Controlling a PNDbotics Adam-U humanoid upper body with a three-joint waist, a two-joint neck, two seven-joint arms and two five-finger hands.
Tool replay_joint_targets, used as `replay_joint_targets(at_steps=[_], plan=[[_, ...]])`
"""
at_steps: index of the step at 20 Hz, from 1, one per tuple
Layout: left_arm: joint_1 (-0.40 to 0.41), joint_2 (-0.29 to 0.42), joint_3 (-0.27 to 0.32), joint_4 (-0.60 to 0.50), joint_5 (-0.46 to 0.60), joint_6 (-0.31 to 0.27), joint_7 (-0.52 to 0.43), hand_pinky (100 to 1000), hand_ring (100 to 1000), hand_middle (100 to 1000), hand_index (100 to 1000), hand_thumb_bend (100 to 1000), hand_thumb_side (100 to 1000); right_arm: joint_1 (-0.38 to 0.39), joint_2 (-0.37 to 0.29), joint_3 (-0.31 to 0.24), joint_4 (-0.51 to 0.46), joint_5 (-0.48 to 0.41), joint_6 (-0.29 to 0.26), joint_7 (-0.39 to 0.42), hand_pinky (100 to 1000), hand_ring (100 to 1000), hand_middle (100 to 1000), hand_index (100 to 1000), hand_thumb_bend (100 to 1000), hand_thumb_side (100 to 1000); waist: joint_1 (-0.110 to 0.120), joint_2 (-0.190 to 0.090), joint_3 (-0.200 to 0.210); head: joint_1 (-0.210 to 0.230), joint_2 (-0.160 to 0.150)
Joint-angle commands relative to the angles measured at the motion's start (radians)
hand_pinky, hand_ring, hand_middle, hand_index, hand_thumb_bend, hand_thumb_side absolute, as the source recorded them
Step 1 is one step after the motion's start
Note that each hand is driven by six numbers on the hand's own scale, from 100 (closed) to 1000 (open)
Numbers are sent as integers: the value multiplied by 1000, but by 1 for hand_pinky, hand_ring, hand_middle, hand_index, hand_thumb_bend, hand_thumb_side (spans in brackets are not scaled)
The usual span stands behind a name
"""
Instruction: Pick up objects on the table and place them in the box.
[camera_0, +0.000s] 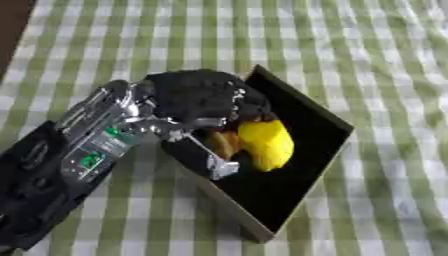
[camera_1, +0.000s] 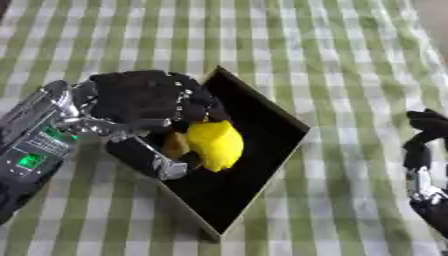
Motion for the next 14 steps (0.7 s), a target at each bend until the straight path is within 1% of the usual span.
replay_joint_targets(at_steps=[1, 2, 3, 4, 6, 8, 9, 11, 14], plan=[[-12, 14, 56, -80, 46, 26, 17, 830, 809, 780, 925, 100, 604, 0, -9, -2, -17, -2, -2, 0, 917, 777, 432, 718, 100, 527, -3, -28, 3, -6, -7], [-12, 16, 69, -98, 59, 34, 14, 837, 828, 808, 941, 100, 620, 0, -9, -1, -17, -3, -1, 0, 917, 777, 432, 718, 100, 527, -3, -28, 4, -6, -8], [-13, 17, 78, -114, 71, 37, 5, 844, 854, 829, 957, 173, 643, -1, -9, -1, -17, -4, 0, 1, 917, 778, 432, 718, 100, 527, -4, -29, 5, -6, -10], [-15, 18, 80, -127, 77, 28, -15, 847, 859, 817, 951, 288, 692, -2, -8, 0, -17, -5, 1, 2, 917, 779, 431, 717, 100, 527, -4, -29, 6, -5, -12], [-19, 19, 70, -131, 84, 1, -66, 872, 884, 824, 947, 406, 772, -3, -7, 1, -17, -7, 4, 5, 918, 778, 430, 717, 100, 527, -4, -30, 7, -2, -15], [-22, 16, 55, -106, 63, -24, -112, 889, 910, 840, 959, 451, 815, -2, -5, 2, -17, -9, 4, 9, 918, 777, 429, 716, 100, 525, -4, -30, 6, 2, -17], [-22, 12, 50, -90, 43, -34, -123, 895, 919, 843, 961, 454, 831, -2, -4, 2, -17, -8, 4, 11, 918, 777, 428, 716, 100, 524, -5, -30, 4, 3, -17], [-21, 4, 45, -65, 4, -44, -118, 909, 939, 850, 972, 456, 846, 0, -1, 3, -17, -7, 4, 13, 918, 776, 427, 715, 100, 524, -5, -29, 3, 3, -17], [-18, -6, 44, -44, -32, -45, -84, 911, 937, 847, 975, 443, 852, 1, 5, 4, -17, -5, 8, 17, 919, 776, 426, 715, 100, 525, -5, -27, 2, 1, -19]])
